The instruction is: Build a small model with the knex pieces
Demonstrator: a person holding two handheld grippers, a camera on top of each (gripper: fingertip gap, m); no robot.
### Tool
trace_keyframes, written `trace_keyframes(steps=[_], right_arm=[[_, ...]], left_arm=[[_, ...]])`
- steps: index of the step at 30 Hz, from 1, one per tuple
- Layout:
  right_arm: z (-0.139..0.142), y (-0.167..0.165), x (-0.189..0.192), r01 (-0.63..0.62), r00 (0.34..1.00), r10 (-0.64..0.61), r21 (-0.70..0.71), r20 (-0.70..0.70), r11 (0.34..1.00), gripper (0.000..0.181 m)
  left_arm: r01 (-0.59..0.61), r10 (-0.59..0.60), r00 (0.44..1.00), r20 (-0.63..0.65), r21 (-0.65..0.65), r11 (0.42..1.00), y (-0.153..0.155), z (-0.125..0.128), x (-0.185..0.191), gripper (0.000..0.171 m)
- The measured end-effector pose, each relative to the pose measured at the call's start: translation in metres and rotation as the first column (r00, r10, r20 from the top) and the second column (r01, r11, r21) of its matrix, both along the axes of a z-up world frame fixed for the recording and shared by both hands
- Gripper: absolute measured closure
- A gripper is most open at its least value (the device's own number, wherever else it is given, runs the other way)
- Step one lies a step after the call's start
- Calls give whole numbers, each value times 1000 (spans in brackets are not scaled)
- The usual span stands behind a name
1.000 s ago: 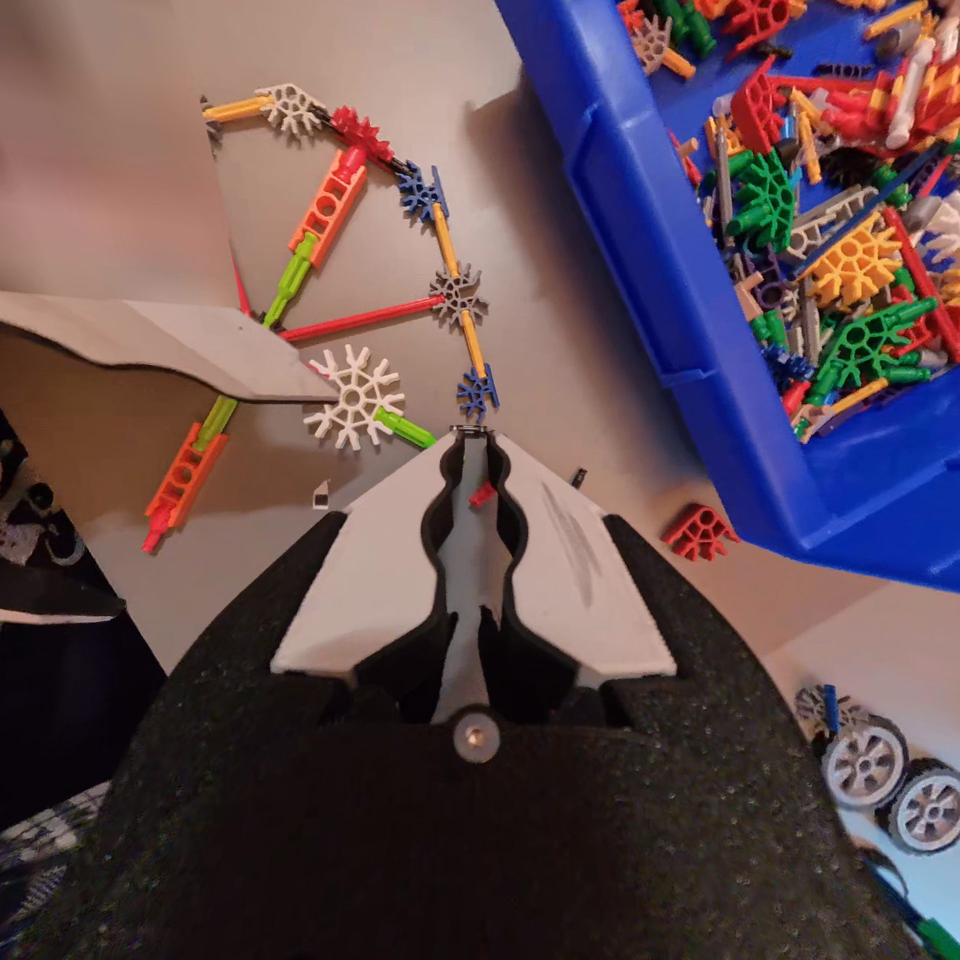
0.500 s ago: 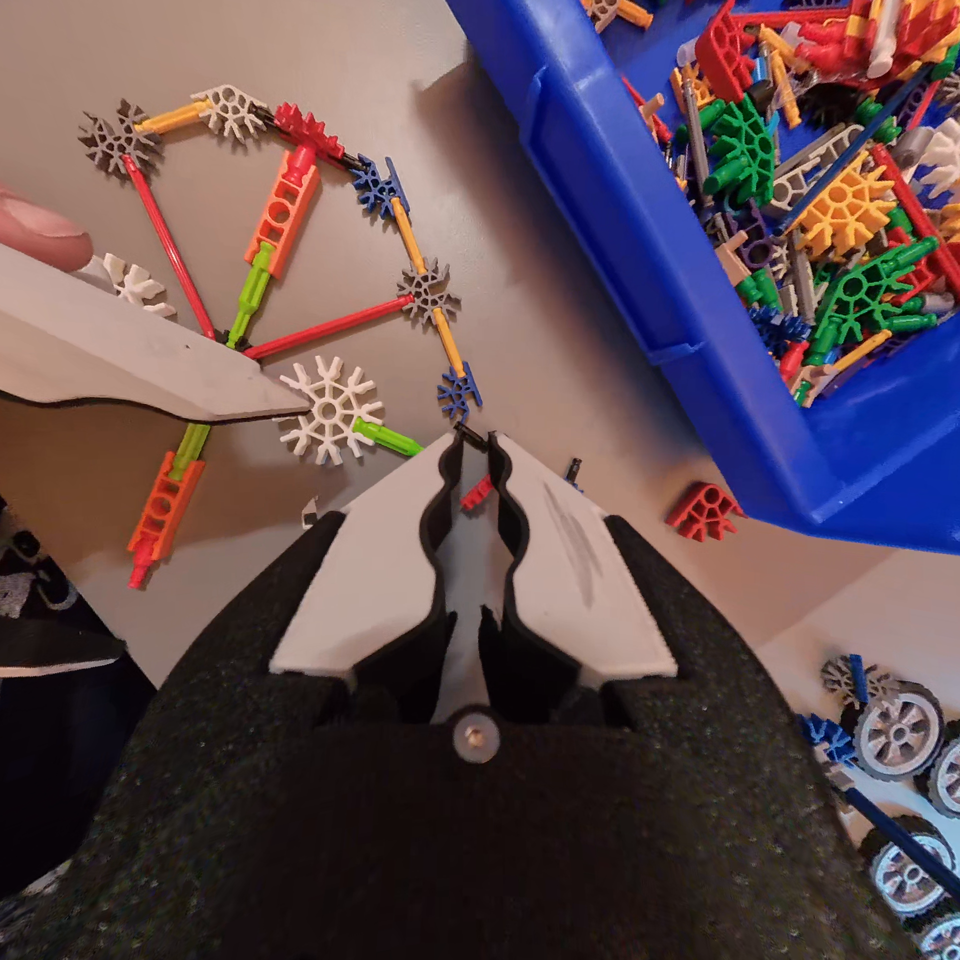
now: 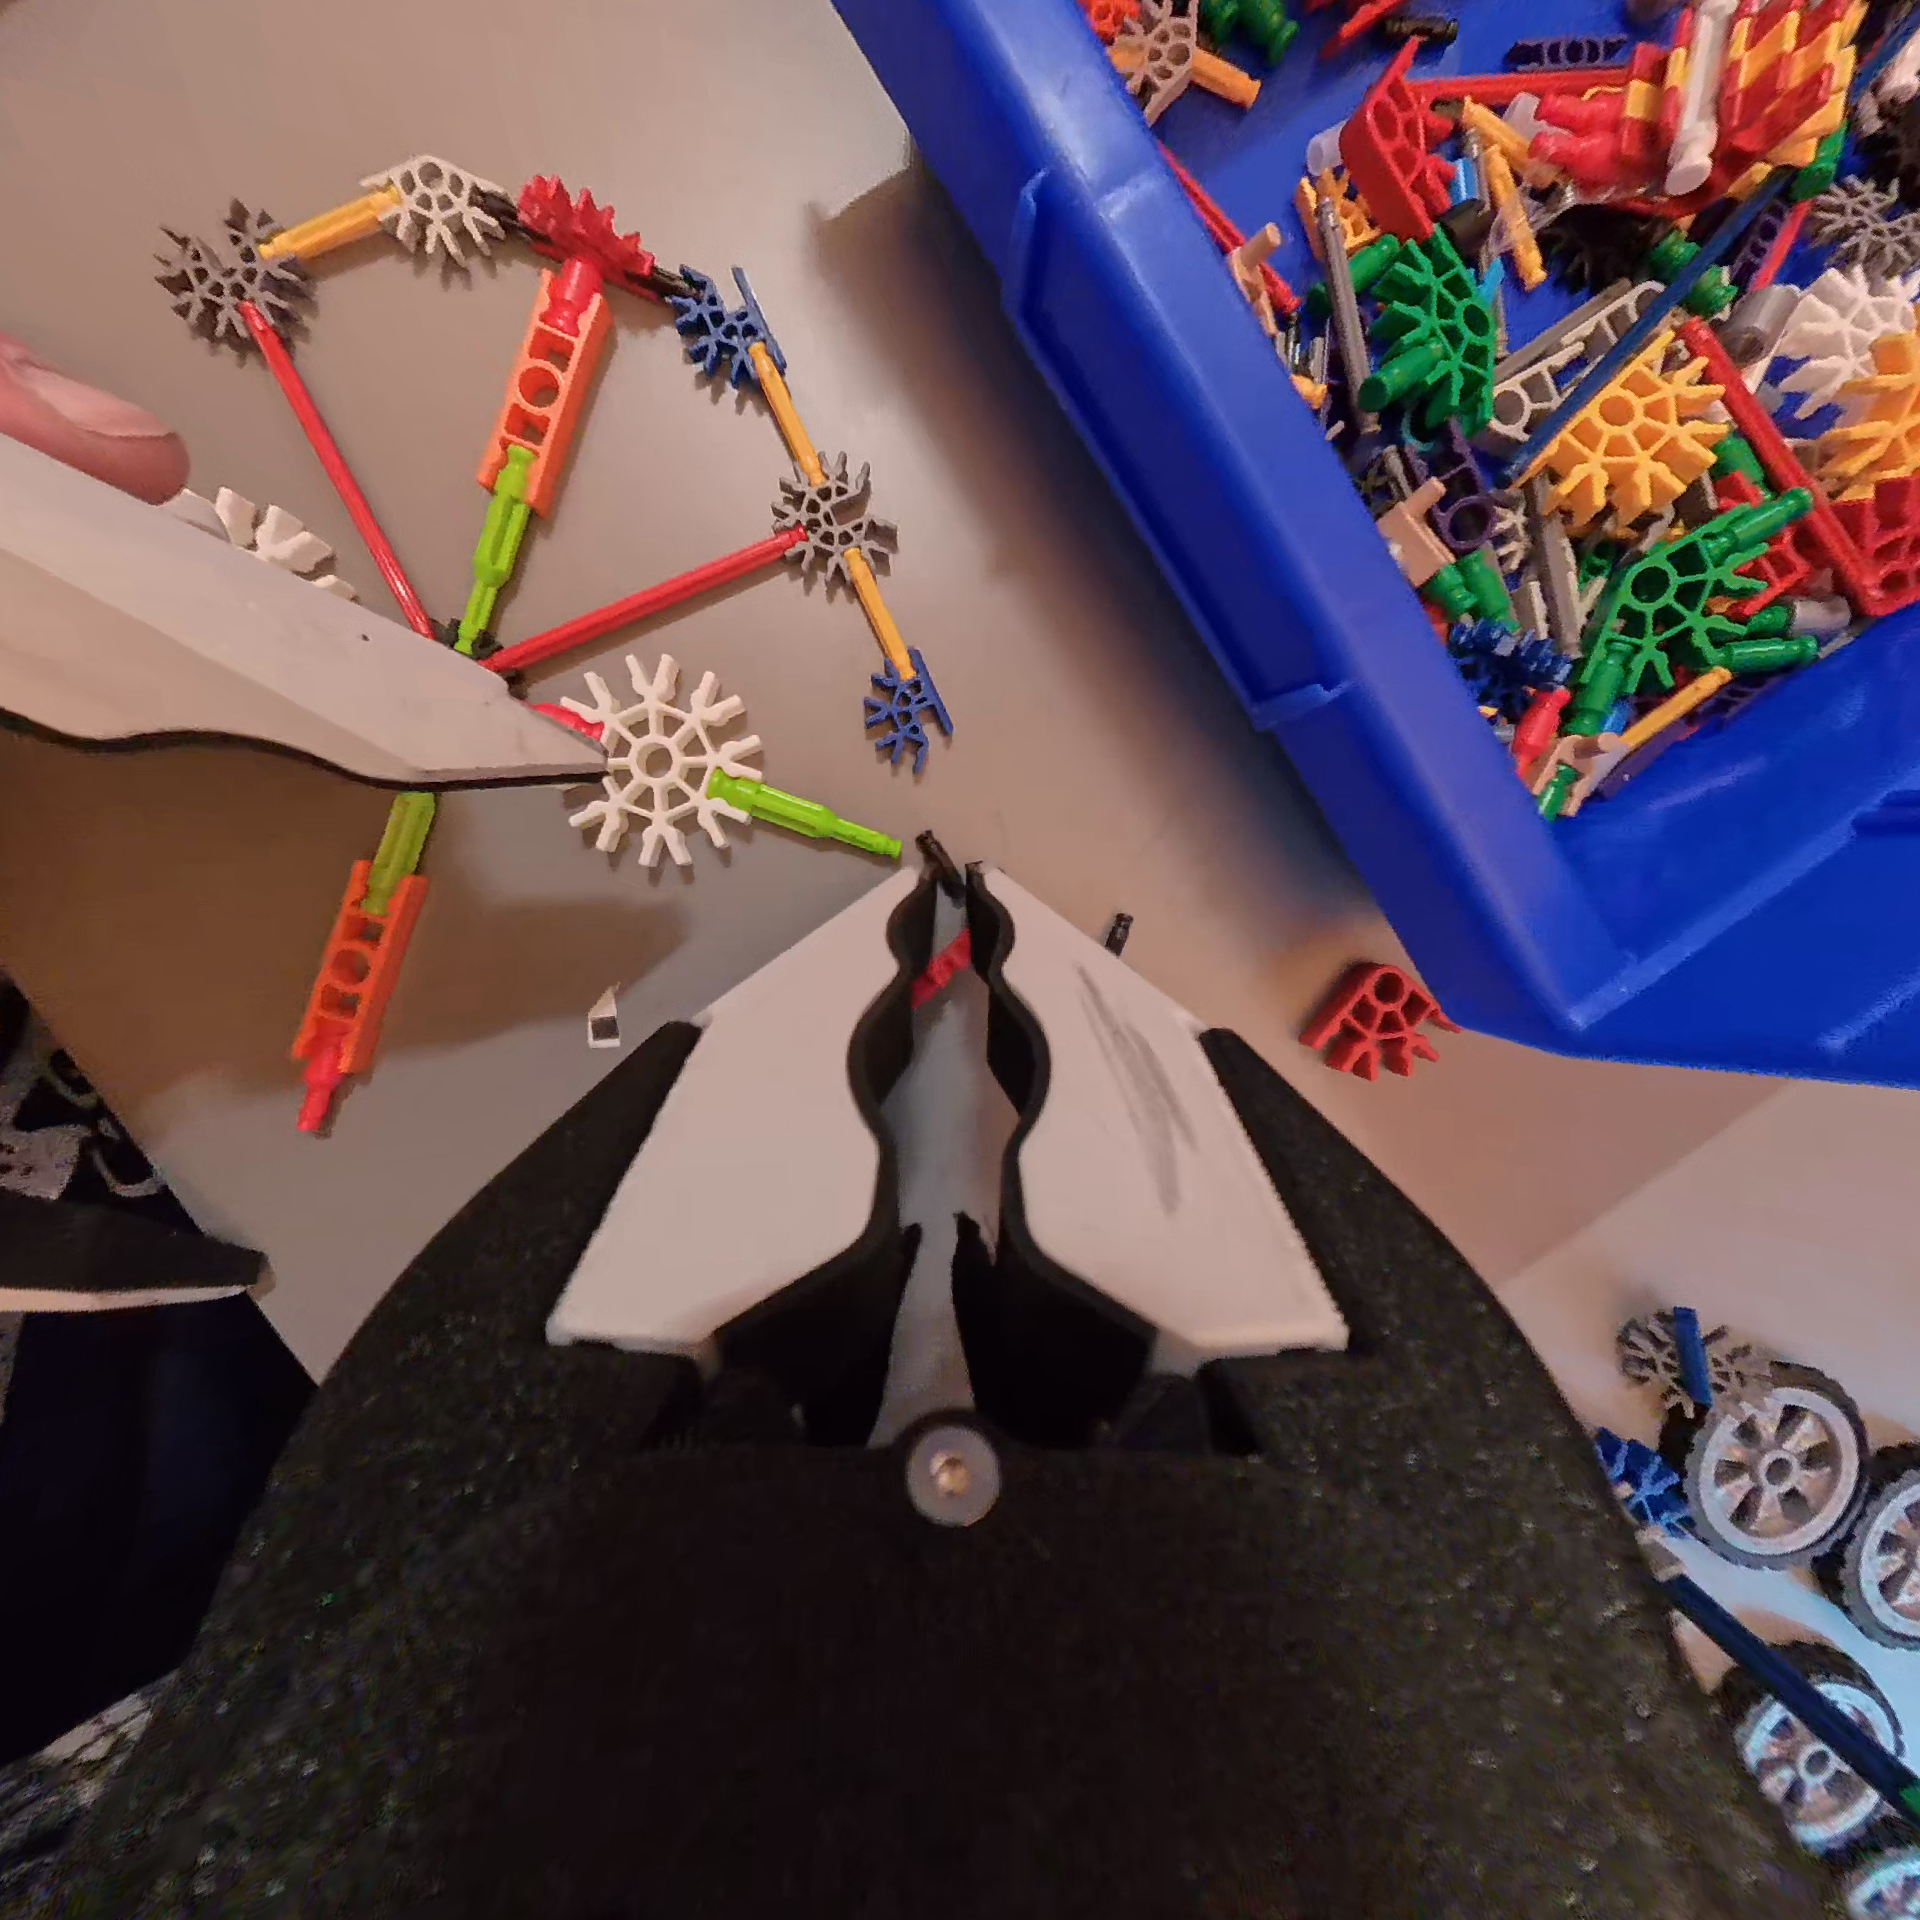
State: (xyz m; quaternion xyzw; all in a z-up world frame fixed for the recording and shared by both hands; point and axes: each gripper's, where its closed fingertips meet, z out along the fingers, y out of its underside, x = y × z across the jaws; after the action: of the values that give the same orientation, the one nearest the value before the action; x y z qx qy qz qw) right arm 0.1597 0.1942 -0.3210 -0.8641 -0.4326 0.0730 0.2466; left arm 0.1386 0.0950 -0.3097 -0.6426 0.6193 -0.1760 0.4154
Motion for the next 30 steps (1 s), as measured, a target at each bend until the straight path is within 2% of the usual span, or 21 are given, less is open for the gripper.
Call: trace_keyframes(steps=[4, 9, 13, 16, 21, 26, 30], right_arm=[[3, 1, -4, -12, 1000, 12, 2, -23, 1000, 174], [-5, 2, -2, -53, 997, 53, 7, 47, 999, 175], [-5, 3, -2, -67, 997, 66, 10, 49, 998, 179], [-2, 6, -3, -33, 999, 33, 2, 5, 999, 180], [13, 9, -21, 28, 988, -35, -47, -151, 998, 180], [1, 7, -27, 64, 984, -81, -107, -161, 992, 180], [-2, 9, -26, 94, 982, -109, -103, -156, 990, 180]], left_arm=[[-7, 7, 1000, 1, 1, 1000, 1, 0, 0, 52], [-22, 22, 1000, 3, 8, 1000, 3, 1, -1, 52], [-21, 21, 1000, 3, 14, 1000, 2, 1, -1, 53], [-17, 17, 1000, 3, 13, 1000, 2, 1, 0, 54], [-14, 14, 1000, 3, 12, 1000, 1, 1, 0, 54], [-12, 11, 1000, 4, 13, 1000, 0, 1, 0, 54], [-7, 7, 1000, 4, 13, 1000, -1, 1, 1, 53]])
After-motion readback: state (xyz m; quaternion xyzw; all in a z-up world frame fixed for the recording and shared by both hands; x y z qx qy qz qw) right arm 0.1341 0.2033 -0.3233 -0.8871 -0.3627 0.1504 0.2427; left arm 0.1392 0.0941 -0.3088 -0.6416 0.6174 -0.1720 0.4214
